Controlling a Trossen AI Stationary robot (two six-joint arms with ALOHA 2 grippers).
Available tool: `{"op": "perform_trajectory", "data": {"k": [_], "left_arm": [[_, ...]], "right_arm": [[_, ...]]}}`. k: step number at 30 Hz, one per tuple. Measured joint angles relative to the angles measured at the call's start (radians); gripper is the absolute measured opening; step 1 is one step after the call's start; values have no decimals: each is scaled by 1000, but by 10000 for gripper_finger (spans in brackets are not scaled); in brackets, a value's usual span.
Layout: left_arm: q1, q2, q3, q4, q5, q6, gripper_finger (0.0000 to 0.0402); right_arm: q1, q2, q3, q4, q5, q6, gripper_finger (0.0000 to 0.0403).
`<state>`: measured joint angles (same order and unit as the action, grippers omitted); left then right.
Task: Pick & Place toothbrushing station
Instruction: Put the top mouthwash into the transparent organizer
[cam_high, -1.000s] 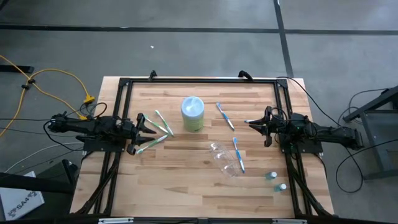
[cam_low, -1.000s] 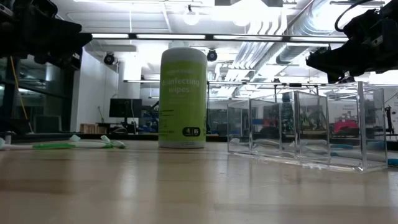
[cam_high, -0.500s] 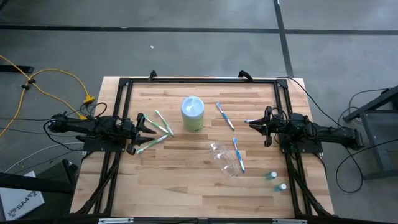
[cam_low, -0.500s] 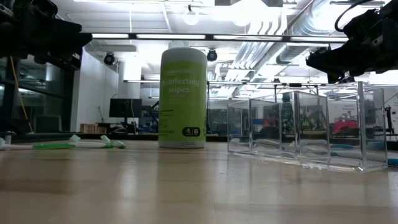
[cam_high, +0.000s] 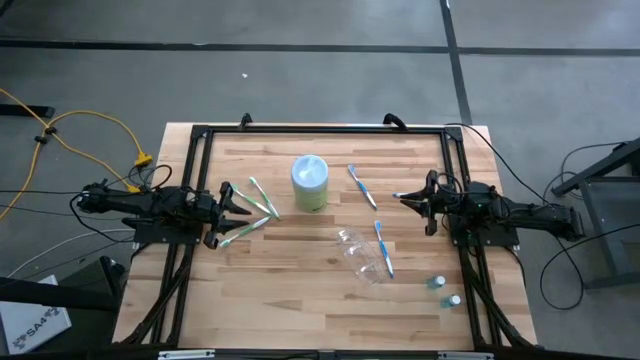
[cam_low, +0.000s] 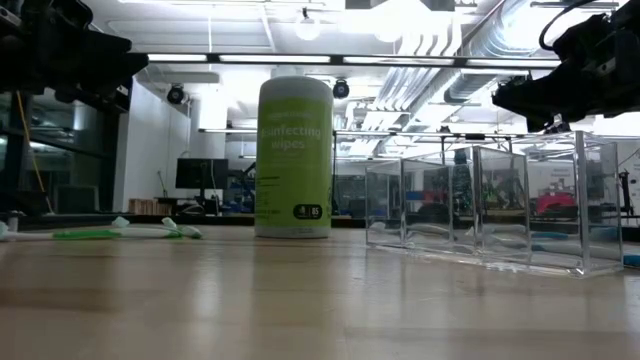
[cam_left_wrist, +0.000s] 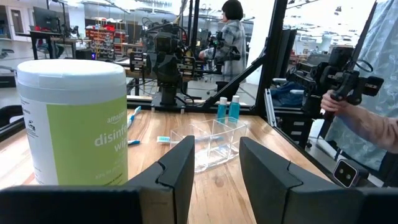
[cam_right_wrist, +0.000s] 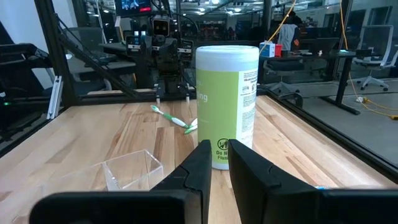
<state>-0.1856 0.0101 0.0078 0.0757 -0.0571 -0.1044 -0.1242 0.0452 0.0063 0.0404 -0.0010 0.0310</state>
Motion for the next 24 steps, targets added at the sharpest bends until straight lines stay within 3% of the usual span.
{"op": "perform_trajectory", "data": {"k": [7, 15, 24], "left_arm": [[0, 0, 0, 0, 0, 0, 124], [0, 0, 0, 0, 0, 0, 124], [0, 0, 0, 0, 0, 0, 124]], "right_arm": [[0, -1, 8, 140, -22, 22, 46], [0, 45, 148, -126, -52, 76, 46], [1, 271, 293, -264, -41, 94, 46]]}}
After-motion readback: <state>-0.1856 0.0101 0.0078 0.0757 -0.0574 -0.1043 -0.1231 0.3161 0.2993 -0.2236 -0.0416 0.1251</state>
